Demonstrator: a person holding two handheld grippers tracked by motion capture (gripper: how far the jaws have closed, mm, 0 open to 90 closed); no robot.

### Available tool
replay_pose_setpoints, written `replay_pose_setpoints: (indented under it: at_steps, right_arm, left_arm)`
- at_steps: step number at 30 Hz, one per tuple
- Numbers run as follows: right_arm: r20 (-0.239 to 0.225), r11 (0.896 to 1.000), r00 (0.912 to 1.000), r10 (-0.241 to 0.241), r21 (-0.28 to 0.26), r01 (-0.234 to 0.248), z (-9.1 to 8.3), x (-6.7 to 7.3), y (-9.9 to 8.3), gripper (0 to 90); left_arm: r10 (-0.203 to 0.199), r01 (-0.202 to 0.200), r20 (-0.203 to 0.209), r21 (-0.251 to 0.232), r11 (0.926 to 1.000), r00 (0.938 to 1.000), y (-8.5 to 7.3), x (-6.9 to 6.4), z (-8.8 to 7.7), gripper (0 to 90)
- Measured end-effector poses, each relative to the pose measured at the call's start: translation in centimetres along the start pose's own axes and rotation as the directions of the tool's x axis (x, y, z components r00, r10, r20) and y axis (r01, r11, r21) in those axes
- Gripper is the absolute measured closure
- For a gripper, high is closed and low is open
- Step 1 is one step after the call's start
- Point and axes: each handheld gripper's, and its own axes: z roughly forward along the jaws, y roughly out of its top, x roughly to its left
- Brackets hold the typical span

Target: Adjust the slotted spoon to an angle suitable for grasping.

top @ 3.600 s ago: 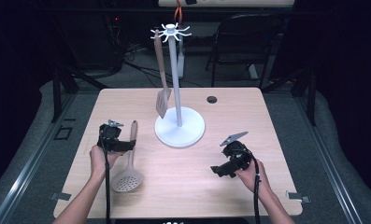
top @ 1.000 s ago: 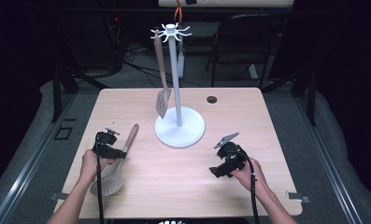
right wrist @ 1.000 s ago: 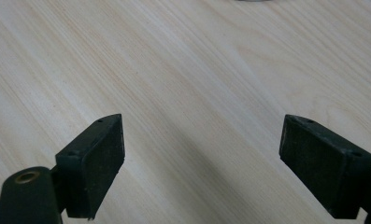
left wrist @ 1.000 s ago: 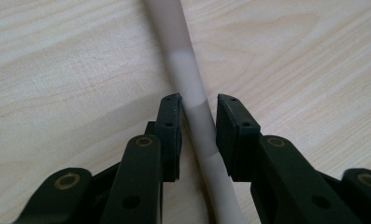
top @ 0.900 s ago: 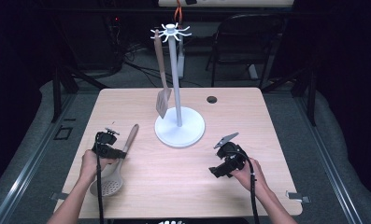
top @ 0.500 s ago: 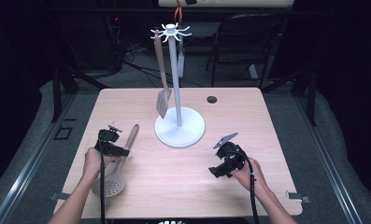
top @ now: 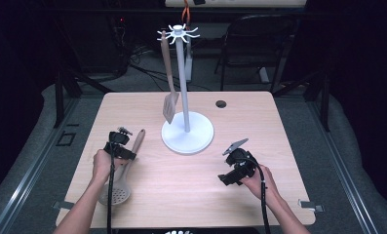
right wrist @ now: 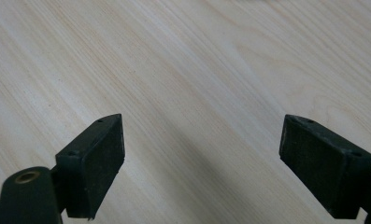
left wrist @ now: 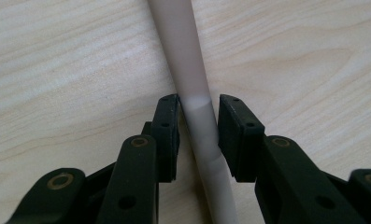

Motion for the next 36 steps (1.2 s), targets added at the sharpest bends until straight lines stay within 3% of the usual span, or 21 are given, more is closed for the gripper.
replay_pose_setpoints:
  at_steps: [14,18,26,28,36]
  right_arm:
    - [-0.007,1.000,0.9999,-0.013,0.008,0.013,0.2,0.2,0.1,14.0]
    - [-0.004,1.000,0.9999,-0.013,0.005,0.013,0.1,0.1,0.0,14.0]
    - [0.003,1.000,0.9998,-0.020,0.012,0.020,0.0,0.1,0.0,14.0]
    - [0.003,1.000,0.9999,-0.015,0.006,0.015,0.0,0.1,0.0,14.0]
    - [0.006,1.000,0.9999,-0.016,0.004,0.016,0.0,0.0,0.0,14.0]
  left_arm:
    - [0.010,-0.010,-0.012,0.033,0.9994,0.9999,0.3,-0.1,0.4,70.0]
    - [-0.032,0.031,0.050,0.006,0.9995,0.9982,0.0,0.4,0.3,71.6]
    - [-0.037,0.042,0.098,-0.056,0.9975,0.9945,-0.5,0.6,-0.9,74.4]
    - [-0.041,0.052,0.116,-0.088,0.9948,0.9924,-0.7,0.6,-1.4,75.3]
    - [-0.029,0.052,0.126,-0.185,0.9814,0.9916,-1.9,0.8,-3.3,75.7]
